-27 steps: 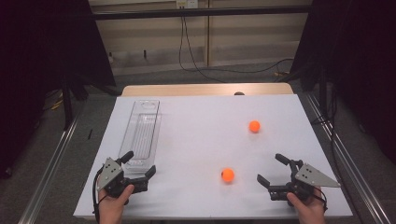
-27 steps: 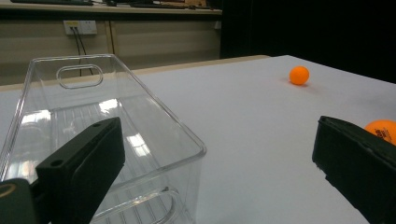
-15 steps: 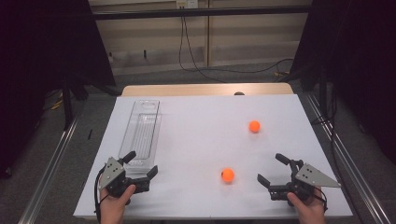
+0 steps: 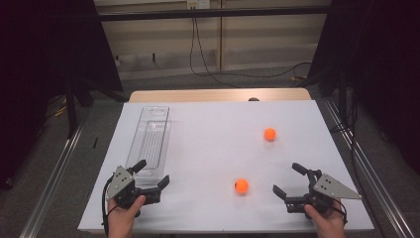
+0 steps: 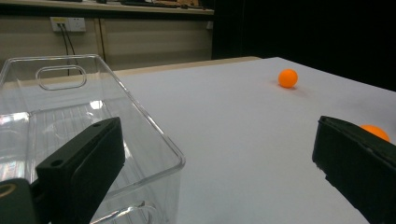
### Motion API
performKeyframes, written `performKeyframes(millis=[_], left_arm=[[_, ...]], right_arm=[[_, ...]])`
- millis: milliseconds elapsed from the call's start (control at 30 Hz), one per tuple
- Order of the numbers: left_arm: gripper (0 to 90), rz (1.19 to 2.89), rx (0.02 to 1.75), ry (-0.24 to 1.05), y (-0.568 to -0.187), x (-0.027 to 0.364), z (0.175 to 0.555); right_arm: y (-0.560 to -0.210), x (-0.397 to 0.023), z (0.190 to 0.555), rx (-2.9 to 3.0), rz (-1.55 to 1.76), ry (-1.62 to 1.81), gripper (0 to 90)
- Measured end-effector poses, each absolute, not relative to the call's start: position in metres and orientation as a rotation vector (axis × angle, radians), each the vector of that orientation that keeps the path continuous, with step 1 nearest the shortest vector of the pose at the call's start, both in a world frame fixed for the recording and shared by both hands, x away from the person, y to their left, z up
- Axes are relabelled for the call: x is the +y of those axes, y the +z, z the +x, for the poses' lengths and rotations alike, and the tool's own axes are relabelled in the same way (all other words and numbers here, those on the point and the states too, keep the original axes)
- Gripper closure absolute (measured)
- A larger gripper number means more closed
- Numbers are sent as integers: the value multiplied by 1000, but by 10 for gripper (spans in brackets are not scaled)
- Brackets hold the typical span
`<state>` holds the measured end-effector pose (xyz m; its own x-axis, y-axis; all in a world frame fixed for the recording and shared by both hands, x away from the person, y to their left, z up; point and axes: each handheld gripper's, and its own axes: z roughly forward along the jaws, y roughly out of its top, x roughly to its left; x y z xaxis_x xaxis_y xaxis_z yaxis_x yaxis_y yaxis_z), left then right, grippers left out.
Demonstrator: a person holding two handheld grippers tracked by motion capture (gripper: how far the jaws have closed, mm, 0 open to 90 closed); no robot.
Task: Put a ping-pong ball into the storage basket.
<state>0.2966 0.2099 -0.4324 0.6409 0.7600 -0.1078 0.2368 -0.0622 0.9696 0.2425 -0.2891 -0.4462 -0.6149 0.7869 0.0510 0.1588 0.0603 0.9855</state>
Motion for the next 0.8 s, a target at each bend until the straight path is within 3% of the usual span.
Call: performKeyframes(millis=[800], left_arm=[[21,1644,805,458,-429,188,300]], right_arm=[[-446,-290,243,1829,938,1598,21]])
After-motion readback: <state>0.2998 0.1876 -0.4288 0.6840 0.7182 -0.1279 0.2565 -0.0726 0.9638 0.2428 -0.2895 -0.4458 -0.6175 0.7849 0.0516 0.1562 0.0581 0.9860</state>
